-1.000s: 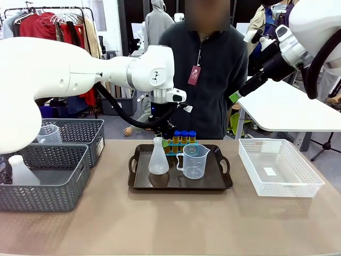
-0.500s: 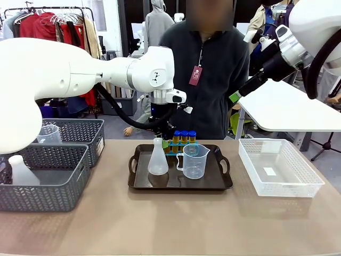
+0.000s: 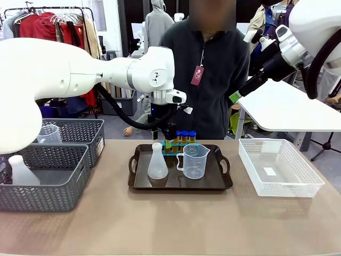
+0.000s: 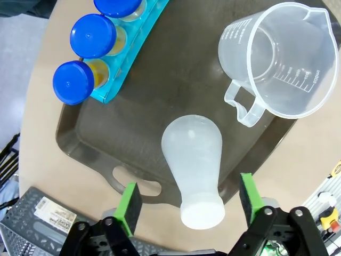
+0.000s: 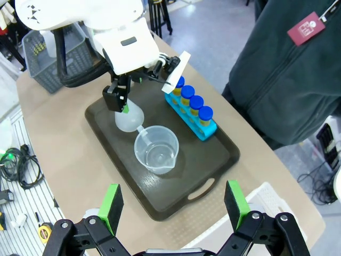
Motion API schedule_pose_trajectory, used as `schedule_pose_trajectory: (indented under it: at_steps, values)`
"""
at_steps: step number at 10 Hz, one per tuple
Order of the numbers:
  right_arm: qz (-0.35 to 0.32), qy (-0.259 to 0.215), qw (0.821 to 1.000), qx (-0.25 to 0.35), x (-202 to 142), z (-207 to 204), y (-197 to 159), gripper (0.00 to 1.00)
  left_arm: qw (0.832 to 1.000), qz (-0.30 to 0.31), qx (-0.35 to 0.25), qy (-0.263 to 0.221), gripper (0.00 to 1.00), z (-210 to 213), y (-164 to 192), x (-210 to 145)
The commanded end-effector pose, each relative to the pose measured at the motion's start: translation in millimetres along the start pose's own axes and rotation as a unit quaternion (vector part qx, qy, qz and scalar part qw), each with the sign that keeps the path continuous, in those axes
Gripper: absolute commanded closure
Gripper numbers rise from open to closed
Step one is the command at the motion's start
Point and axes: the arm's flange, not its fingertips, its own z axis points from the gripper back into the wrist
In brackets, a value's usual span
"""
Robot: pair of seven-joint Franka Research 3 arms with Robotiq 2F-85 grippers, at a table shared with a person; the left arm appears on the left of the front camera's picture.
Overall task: Prepare the laboratory tools.
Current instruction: Pick up one Small flask and place it on the Handle tray.
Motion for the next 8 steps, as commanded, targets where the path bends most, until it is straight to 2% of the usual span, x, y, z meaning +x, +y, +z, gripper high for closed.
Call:
schedule_pose_trajectory:
  at_steps: [1,6,7,8]
  values:
    - [-0.002,-0.01,1.0,0.008,0,1,-1,0.0,1.0,-0.012,-0.004,0.004,0.0,4,0,-3]
    - [-0.002,-0.01,1.0,0.008,0,1,-1,0.0,1.0,0.0,0.006,-0.009,0.0,18,2,-8]
    - [-0.002,-0.01,1.0,0.008,0,1,-1,0.0,0.999,-0.048,0.004,-0.004,0.0,27,7,-13]
    - [-0.002,-0.01,1.0,0.008,0,1,-1,0.0,1.0,-0.002,0.005,-0.006,0.0,11,1,-2]
